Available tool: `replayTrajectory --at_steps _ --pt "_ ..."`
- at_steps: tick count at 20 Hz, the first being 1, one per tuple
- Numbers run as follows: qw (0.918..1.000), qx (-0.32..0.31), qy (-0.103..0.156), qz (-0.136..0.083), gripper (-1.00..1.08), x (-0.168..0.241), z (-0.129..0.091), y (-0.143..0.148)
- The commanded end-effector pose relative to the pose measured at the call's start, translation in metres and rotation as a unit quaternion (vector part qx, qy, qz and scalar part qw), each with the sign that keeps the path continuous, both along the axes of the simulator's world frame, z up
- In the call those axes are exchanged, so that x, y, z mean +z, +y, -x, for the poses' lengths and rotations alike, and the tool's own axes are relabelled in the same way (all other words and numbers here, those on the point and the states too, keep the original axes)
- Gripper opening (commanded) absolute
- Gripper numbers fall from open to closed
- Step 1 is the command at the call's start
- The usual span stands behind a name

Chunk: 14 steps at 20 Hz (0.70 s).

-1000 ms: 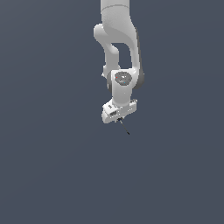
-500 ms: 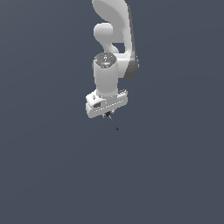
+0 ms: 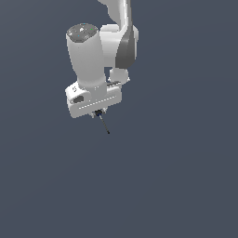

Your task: Pick up the object and move it to a goal position.

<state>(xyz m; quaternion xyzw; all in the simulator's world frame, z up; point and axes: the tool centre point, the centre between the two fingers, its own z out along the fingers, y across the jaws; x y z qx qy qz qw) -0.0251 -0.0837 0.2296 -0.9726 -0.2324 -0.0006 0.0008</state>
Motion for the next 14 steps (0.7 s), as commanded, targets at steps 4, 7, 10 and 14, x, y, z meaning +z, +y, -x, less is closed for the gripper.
replayTrajectory --at_steps 4,7,10,14 --pt "1.0 0.0 0.0 0.0 -1.0 0.029 -0.011 -0.022" --pt "1.0 0.0 0.0 0.001 -1.0 0.039 -0.014 -0.029" --pt "1.0 0.0 0.0 0.001 -1.0 0.044 -0.017 -0.033" --pt "1.0 0.0 0.0 0.001 -1.0 0.045 -0.018 -0.034"
